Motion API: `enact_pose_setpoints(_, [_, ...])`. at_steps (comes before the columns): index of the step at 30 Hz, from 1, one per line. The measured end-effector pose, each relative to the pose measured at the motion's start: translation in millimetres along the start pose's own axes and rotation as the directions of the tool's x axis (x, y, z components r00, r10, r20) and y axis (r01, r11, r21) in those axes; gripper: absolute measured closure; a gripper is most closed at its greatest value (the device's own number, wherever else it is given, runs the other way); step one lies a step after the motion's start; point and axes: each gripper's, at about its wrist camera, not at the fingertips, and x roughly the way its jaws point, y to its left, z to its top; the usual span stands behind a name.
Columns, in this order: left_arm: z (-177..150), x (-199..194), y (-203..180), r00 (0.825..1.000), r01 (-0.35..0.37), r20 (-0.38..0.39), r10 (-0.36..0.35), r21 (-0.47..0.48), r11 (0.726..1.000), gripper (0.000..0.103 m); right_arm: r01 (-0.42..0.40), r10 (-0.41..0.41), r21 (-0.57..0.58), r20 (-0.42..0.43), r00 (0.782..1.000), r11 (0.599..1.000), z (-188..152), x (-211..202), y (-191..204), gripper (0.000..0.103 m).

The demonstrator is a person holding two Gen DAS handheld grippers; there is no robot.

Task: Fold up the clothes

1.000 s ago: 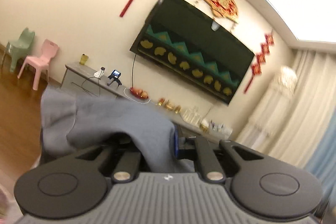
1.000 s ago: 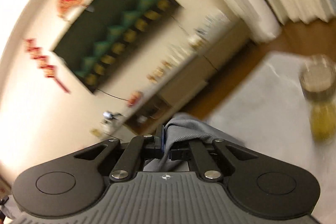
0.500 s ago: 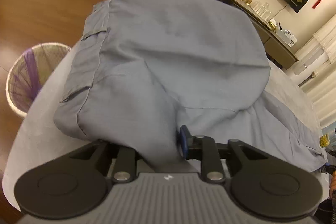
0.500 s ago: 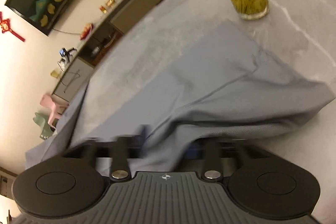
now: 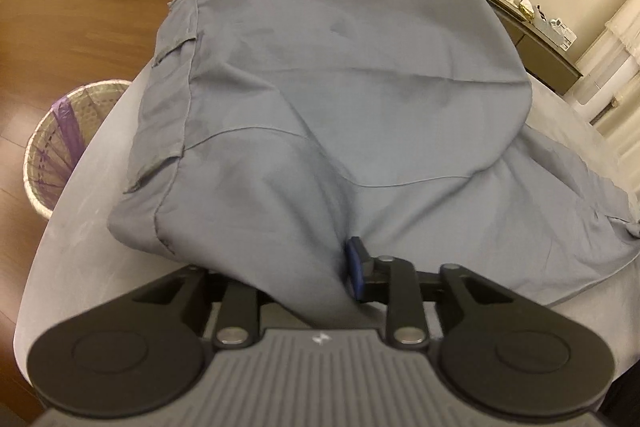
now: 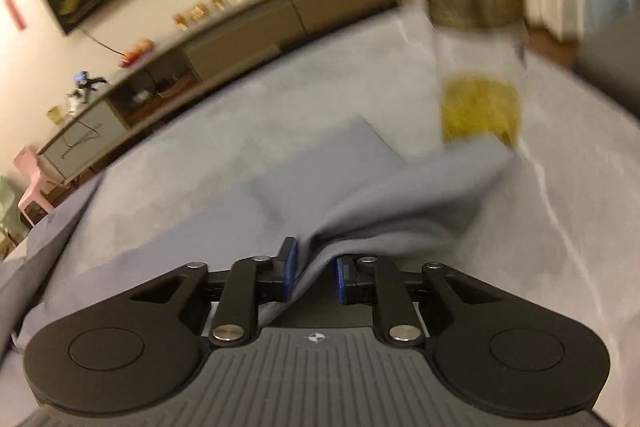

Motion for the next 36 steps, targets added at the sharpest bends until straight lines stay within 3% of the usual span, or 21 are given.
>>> enact_pose_setpoints(1, [-2.6, -5.7, 0.4, 1.0, 0.006, 0.01, -0.006, -0.006, 1.0, 0.071, 0.023, -0.023, 0.032, -0.005, 1.0, 0.999, -1.9, 0.1, -8.3, 0.067])
enact_pose_setpoints(2, [-5.1, -11.5, 0.8, 1.0, 0.012, 0.021, -0.012, -0.011, 1.0, 0.069, 0.046, -0.045, 0.064, -0.011, 0.999, 0.997, -3.8, 0.3, -16.6, 0.063])
enact_pose_setpoints(4, [-10.6, -25.3, 2.3, 0.998, 0.04, 0.047, -0.039, -0.023, 0.999, 0.068, 0.063, -0.068, 0.08, 0.064, 0.996, 0.995, -7.8, -19.5, -17.9, 0.058])
enact_pose_setpoints(6, [-14.8, -36.4, 6.8, 0.995, 0.072, 0.07, -0.069, -0.036, 0.997, 0.058, 0.094, -0.09, -0.018, 0.178, 0.98, 0.995, -11.3, -40.7, 4.3, 0.049])
enact_pose_setpoints(7, [-16.7, -41.2, 9.6, 0.993, 0.086, 0.082, -0.082, -0.046, 0.995, 0.056, 0.101, -0.088, -0.058, 0.189, 0.978, 0.993, -14.2, -41.3, 12.7, 0.044])
enact_pose_setpoints(10, [-19.9, -48.2, 25.9, 0.986, 0.126, 0.122, -0.11, -0.137, 0.982, 0.053, 0.089, -0.071, -0.13, 0.137, 0.988, 0.987, -22.0, -30.6, 28.2, 0.044])
enact_pose_setpoints(11, [-20.8, -49.9, 32.2, 0.983, 0.144, 0.138, -0.121, -0.174, 0.974, 0.046, 0.085, -0.066, -0.154, 0.119, 0.991, 0.984, -24.6, -27.0, 33.4, 0.044])
enact_pose_setpoints(12, [-21.3, -49.7, 39.6, 0.979, 0.167, 0.155, -0.134, -0.226, 0.96, 0.038, 0.079, -0.062, -0.177, 0.102, 0.993, 0.981, -27.2, -23.4, 38.5, 0.044])
enact_pose_setpoints(14, [-21.9, -43.5, 52.4, 0.975, 0.185, 0.175, -0.135, -0.314, 0.931, 0.036, 0.067, -0.054, -0.224, 0.066, 0.996, 0.972, -32.4, -16.3, 48.9, 0.045])
enact_pose_setpoints(16, [-20.3, -35.2, 57.2, 0.977, 0.168, 0.181, -0.11, -0.348, 0.922, 0.041, 0.054, -0.048, -0.27, 0.03, 0.998, 0.961, -37.7, -9.1, 59.2, 0.046])
enact_pose_setpoints(17, [-19.3, -31.2, 57.4, 0.978, 0.158, 0.186, -0.098, -0.348, 0.924, 0.052, 0.046, -0.045, -0.292, 0.011, 0.999, 0.955, -40.3, -5.6, 64.4, 0.046])
enact_pose_setpoints(18, [-18.4, -28.5, 56.3, 0.978, 0.147, 0.191, -0.085, -0.336, 0.93, 0.07, 0.039, -0.043, -0.314, -0.007, 0.999, 0.949, -42.9, -2.0, 69.5, 0.046])
enact_pose_setpoints(19, [-18.2, -28.2, 53.9, 0.978, 0.128, 0.2, -0.066, -0.318, 0.939, 0.075, 0.03, -0.041, -0.336, -0.025, 0.999, 0.941, -45.5, 1.6, 74.7, 0.047])
enact_pose_setpoints(23, [-24.5, -39.0, 44.5, 0.98, 0.026, 0.196, 0.02, -0.23, 0.973, 0.077, -0.013, -0.021, -0.391, -0.082, 0.996, 0.92, -48.7, 8.8, 95.0, 0.046])
enact_pose_setpoints(26, [-28.1, -57.7, 36.9, 0.975, -0.035, 0.213, 0.068, -0.158, 0.987, 0.074, -0.123, 0.099, -0.343, -0.085, 0.991, 0.931, -24.3, -8.6, 124.7, 0.043])
enact_pose_setpoints(28, [-27.4, -73.1, 33.0, 0.965, -0.041, 0.252, 0.073, -0.128, 0.991, 0.072, -0.239, 0.212, -0.279, -0.124, 0.969, 0.93, -9.7, -10.2, 148.1, 0.04])
enact_pose_setpoints(31, [-15.6, -96.5, 14.7, 0.942, -0.023, 0.334, 0.042, -0.06, 0.998, 0.069, -0.409, 0.379, -0.139, -0.199, 0.904, 0.902, 9.5, 8.5, 195.0, 0.036])
enact_pose_setpoints(33, [-8.4, -78.5, 6.0, 0.955, -0.027, 0.294, 0.025, 0.004, 1.0, 0.066, -0.474, 0.447, -0.072, -0.237, 0.863, 0.877, 18.2, 35.9, 234.7, 0.034])
enact_pose_setpoints(36, [2.5, -51.5, -7.0, 0.972, -0.028, 0.233, 0.004, 0.099, 0.995, 0.062, -0.504, 0.484, 0.002, -0.286, 0.827, 0.863, 23.3, 90.2, 291.1, 0.032])
